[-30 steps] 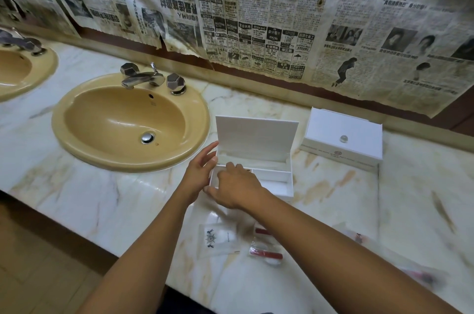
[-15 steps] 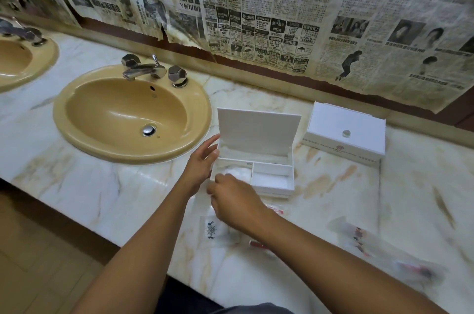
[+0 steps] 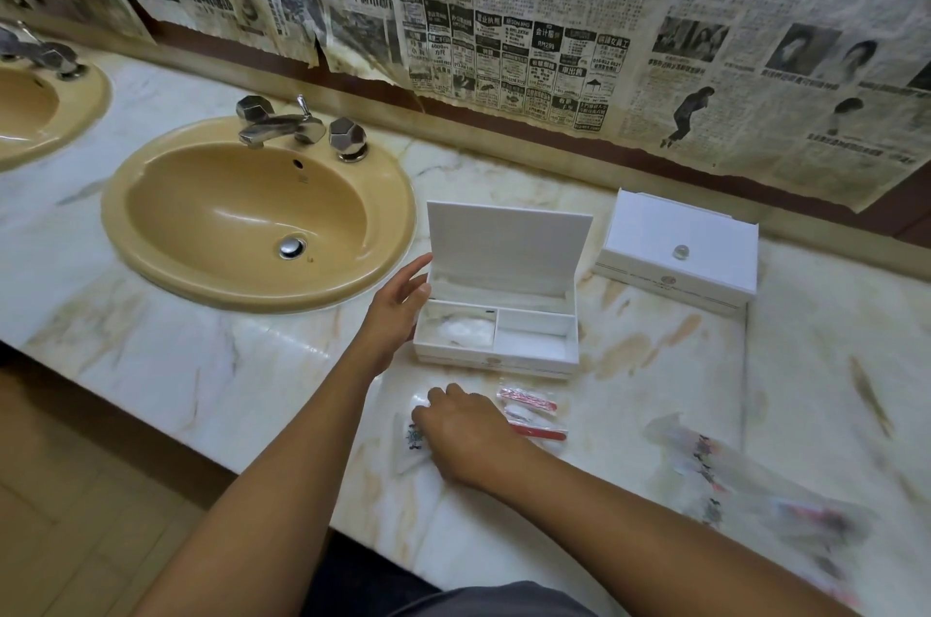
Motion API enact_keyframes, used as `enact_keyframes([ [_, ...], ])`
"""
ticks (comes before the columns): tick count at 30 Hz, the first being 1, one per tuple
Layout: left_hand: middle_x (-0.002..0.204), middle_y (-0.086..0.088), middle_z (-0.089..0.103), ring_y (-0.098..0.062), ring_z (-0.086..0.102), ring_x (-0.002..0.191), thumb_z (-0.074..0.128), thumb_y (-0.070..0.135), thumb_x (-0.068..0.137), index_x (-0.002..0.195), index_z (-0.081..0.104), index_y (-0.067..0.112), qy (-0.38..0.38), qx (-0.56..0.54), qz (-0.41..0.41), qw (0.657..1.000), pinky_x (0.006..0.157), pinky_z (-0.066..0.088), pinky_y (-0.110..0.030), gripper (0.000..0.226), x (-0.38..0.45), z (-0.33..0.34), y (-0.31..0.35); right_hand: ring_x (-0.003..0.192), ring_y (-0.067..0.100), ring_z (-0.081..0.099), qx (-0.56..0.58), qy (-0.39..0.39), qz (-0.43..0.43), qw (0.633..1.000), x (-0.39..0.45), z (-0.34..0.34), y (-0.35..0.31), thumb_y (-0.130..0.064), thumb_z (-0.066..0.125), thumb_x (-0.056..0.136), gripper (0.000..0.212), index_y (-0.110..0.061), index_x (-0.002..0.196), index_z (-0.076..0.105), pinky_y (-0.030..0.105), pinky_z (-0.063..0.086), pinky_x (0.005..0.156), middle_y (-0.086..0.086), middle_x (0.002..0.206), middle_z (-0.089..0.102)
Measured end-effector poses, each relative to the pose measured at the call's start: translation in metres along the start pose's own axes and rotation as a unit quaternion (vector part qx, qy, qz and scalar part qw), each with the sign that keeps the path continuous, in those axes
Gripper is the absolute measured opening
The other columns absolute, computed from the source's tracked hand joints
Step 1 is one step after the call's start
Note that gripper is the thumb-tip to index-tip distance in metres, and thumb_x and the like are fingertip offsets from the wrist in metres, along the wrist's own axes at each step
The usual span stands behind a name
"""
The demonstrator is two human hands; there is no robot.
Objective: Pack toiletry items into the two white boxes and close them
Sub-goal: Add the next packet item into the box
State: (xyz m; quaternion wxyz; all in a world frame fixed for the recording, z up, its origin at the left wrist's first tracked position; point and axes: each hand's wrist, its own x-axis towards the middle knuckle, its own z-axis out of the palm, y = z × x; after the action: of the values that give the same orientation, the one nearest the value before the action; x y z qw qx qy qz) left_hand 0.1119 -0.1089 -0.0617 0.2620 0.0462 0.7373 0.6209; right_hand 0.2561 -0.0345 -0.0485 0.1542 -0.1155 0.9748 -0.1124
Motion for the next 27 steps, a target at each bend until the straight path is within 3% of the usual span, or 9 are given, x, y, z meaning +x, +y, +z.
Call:
enact_keyframes([
  [7,0.116,0.024,0.059,0.012,0.054,0.104,0.048,0.025,0.103,0.135,0.052,0.045,0.000,-0.003,0.000,1.000,0.074,0.051,-0.024,0.038,0.000,0.000,0.001,0.098,0.037,0.057,0.004,0.007,0.020,1.000,0.001,-0.014,0.002,0.002,0.051,0.084,0.021,-0.002,0.104,0.059,0.034,0.031,0.065,0.018,0.105,0.060],
  [9,0.117,0.024,0.060,0.010,0.057,0.103,0.049,0.025,0.103,0.134,0.053,0.046,0.001,-0.003,0.002,1.000,0.080,0.051,-0.029,0.037,0.001,0.000,-0.002,0.099,0.037,0.057,0.003,0.035,0.033,0.999,0.003,-0.027,0.005,0.000,0.050,0.085,0.022,-0.001,0.104,0.062,0.035,0.036,0.066,0.018,0.106,0.060],
  [12,0.117,0.022,0.062,0.010,0.060,0.098,0.049,0.023,0.103,0.134,0.053,0.043,0.002,0.001,0.011,1.000,0.076,0.048,-0.027,0.037,0.002,0.000,-0.003,0.099,0.034,0.054,0.007,0.110,0.059,0.992,0.005,-0.052,0.013,-0.002,0.050,0.085,0.023,-0.003,0.103,0.064,0.034,0.033,0.065,0.014,0.105,0.056],
  [16,0.126,0.003,0.066,-0.010,0.063,0.115,0.051,0.013,0.102,0.134,0.055,0.037,-0.018,-0.014,0.030,0.999,0.090,0.052,-0.029,0.041,0.006,-0.004,-0.010,0.096,0.027,0.054,0.033,0.175,0.093,0.979,0.006,-0.088,0.025,-0.011,0.054,0.086,0.021,-0.009,0.104,0.064,0.030,0.028,0.064,0.009,0.102,0.056],
  [18,0.131,0.002,0.064,-0.016,0.060,0.121,0.052,0.001,0.099,0.131,0.056,0.044,-0.025,0.003,0.030,0.999,0.088,0.054,-0.030,0.054,0.007,-0.006,-0.011,0.093,0.027,0.054,0.046,0.191,0.116,0.974,0.010,-0.099,0.031,-0.009,0.053,0.085,0.021,-0.010,0.103,0.064,0.028,0.028,0.064,0.009,0.100,0.056],
  [20,0.132,0.009,0.062,-0.013,0.054,0.127,0.050,-0.002,0.098,0.127,0.056,0.053,-0.020,0.018,0.025,0.999,0.089,0.055,-0.034,0.062,0.007,-0.005,-0.010,0.090,0.029,0.056,0.038,0.183,0.136,0.973,0.016,-0.102,0.035,-0.003,0.052,0.085,0.014,-0.009,0.093,0.061,0.029,0.029,0.064,0.010,0.094,0.055],
  [22,0.131,0.014,0.060,-0.012,0.052,0.128,0.050,0.014,0.102,0.126,0.056,0.054,-0.006,0.013,0.016,1.000,0.092,0.050,-0.034,0.048,0.006,-0.003,-0.008,0.091,0.032,0.058,0.028,0.151,0.146,0.977,0.023,-0.098,0.037,0.000,0.049,0.085,0.012,-0.007,0.089,0.059,0.031,0.032,0.065,0.013,0.094,0.056],
  [24,0.134,0.012,0.059,-0.013,0.051,0.130,0.050,0.025,0.102,0.126,0.056,0.054,-0.004,0.005,0.012,1.000,0.099,0.047,-0.039,0.039,0.007,-0.003,-0.007,0.096,0.033,0.058,0.026,0.110,0.148,0.983,0.029,-0.091,0.038,0.000,0.048,0.087,0.016,-0.004,0.098,0.060,0.032,0.036,0.069,0.015,0.103,0.060],
  [27,0.136,0.009,0.058,-0.011,0.049,0.131,0.051,0.025,0.102,0.130,0.056,0.050,-0.011,0.002,0.016,1.000,0.103,0.045,-0.042,0.038,0.006,-0.003,-0.008,0.103,0.033,0.058,0.017,0.059,0.147,0.987,0.037,-0.081,0.039,-0.001,0.049,0.089,0.022,-0.003,0.110,0.057,0.034,0.042,0.077,0.016,0.112,0.059],
])
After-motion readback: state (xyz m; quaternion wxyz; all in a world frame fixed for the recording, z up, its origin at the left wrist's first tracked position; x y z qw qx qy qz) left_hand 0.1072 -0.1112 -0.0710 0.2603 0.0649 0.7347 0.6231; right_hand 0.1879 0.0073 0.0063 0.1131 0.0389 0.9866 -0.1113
